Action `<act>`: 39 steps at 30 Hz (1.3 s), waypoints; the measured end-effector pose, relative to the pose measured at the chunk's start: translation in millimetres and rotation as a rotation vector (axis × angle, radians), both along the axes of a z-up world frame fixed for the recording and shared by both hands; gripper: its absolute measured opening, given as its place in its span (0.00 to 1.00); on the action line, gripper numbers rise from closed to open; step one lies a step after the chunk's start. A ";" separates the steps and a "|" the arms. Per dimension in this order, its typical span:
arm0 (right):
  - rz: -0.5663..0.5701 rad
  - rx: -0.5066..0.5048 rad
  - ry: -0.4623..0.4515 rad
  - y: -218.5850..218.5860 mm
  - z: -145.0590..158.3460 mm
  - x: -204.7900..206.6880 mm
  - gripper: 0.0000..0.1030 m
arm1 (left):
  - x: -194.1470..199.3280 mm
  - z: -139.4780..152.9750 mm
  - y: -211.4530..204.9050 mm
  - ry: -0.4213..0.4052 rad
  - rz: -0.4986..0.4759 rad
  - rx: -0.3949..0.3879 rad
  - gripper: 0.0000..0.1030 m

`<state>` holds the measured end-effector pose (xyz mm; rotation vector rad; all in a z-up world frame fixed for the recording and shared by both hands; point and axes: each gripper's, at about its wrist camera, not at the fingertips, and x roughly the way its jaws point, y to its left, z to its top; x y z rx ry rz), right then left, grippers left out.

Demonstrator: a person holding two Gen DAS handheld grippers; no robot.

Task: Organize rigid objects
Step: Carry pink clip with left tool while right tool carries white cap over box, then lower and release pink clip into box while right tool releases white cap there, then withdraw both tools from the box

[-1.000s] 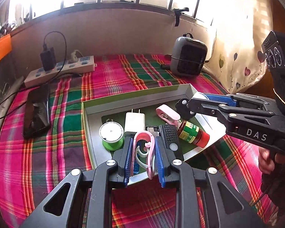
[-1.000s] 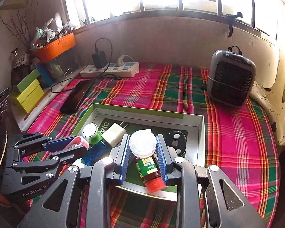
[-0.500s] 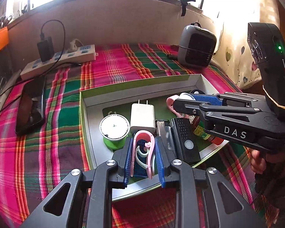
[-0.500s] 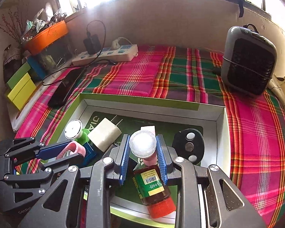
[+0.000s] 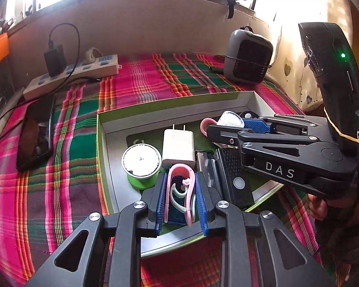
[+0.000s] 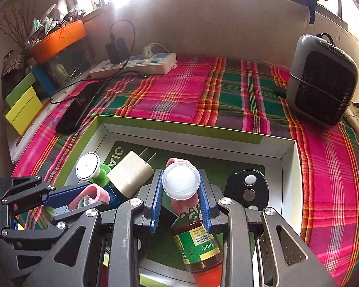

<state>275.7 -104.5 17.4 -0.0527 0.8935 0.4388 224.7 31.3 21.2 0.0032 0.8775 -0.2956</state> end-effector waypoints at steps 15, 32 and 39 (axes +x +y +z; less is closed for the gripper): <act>-0.010 0.010 0.004 -0.5 -2.5 1.2 0.28 | 0.5 -3.1 -0.4 0.007 0.009 0.003 0.33; -0.052 0.036 -0.018 -9.3 5.1 -12.5 0.43 | -8.9 3.1 1.9 -0.003 0.047 -0.017 0.42; -0.073 0.045 -0.036 -15.8 9.9 -27.9 0.43 | -18.4 8.9 0.2 -0.011 0.070 -0.017 0.43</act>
